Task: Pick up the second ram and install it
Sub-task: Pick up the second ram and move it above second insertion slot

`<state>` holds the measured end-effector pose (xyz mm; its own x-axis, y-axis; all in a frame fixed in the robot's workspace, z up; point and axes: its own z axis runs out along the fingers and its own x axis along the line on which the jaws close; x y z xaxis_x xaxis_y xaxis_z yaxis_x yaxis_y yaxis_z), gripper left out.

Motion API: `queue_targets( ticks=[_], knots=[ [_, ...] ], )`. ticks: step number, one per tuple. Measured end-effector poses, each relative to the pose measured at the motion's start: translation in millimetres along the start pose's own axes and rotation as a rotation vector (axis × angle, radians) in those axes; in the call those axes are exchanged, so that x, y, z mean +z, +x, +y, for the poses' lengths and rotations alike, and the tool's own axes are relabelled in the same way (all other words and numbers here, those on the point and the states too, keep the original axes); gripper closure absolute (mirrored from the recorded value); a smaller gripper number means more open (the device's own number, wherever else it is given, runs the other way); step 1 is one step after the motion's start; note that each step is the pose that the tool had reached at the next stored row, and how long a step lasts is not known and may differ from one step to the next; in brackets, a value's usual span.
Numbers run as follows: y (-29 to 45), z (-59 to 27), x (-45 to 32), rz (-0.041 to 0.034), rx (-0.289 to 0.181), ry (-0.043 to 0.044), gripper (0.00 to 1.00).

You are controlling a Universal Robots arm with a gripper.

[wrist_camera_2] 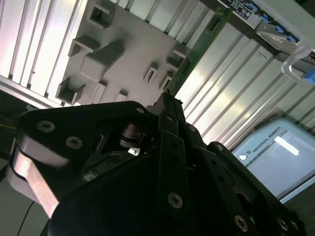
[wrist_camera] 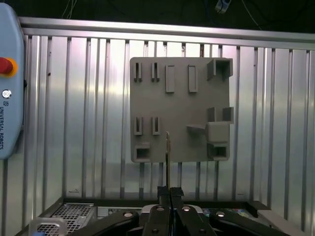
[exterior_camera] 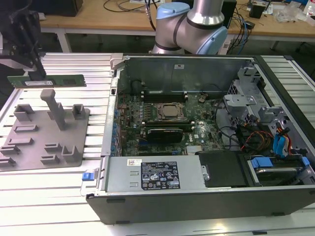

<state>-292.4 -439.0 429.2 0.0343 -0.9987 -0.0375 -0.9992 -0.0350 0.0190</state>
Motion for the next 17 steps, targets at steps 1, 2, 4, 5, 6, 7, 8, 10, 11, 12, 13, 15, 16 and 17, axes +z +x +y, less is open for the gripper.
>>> queue_targets(
  ticks=[1,2,4,5,6,7,8,10,11,12,13,15,16,17],
  knots=[
    [0.1,-2.5,-0.1,0.0000,0.000,-0.0001,0.91],
    [0.2,-4.7,-0.2,0.0001,0.000,-0.0001,0.91],
    [0.3,-9.0,-0.3,0.0001,0.000,-0.0001,0.91],
    [0.4,-11.4,-0.3,0.0001,0.000,-0.0002,0.91],
    [0.5,-15.0,-0.4,0.0001,0.000,-0.0001,0.91],
    [0.6,-18.1,-0.4,0.0001,0.000,-0.0001,0.91],
    [0.7,-19.9,-0.5,0.0001,0.000,-0.0001,0.91],
    [0.9,-26.9,-0.6,0.0001,0.000,-0.0002,0.91],
    [1.0,-29.1,-0.7,0.0001,0.000,-0.0001,0.91],
    [1.1,-31.5,-0.7,0.0001,0.000,-0.0001,0.91],
    [1.2,-35.4,-0.8,0.0001,0.000,-0.0002,0.91],
    [1.4,-40.5,-0.9,0.0000,0.000,-0.0001,0.91],
    [1.4,-41.9,-0.9,0.0000,0.000,-0.0001,0.91],
    [1.5,-44.0,-0.9,0.0000,0.000,-0.0001,0.91]
  ],
)
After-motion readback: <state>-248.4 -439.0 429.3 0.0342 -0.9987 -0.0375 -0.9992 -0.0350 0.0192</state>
